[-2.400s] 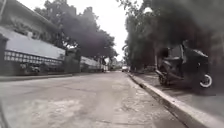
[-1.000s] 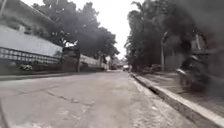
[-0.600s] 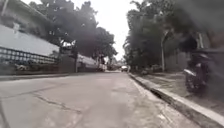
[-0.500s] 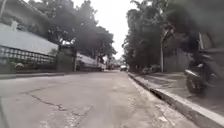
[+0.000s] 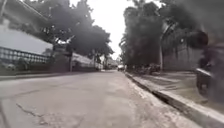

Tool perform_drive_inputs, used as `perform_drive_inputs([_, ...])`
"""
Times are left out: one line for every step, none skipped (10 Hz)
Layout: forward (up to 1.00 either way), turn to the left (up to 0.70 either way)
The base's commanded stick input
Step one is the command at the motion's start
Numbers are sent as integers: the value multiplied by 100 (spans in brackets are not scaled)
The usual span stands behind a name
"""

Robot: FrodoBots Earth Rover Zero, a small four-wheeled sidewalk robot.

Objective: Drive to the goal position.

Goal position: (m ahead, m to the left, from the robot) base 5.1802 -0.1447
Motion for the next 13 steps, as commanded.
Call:
perform_drive_inputs([70, -11])
perform_drive_inputs([70, -3])
perform_drive_inputs([70, 0])
perform_drive_inputs([70, 0])
perform_drive_inputs([70, 0])
perform_drive_inputs([70, -1])
perform_drive_inputs([70, -23])
perform_drive_inputs([70, -35])
perform_drive_inputs([70, -35])
perform_drive_inputs([70, -35])
perform_drive_inputs([70, -35])
perform_drive_inputs([70, -35])
perform_drive_inputs([70, -35])
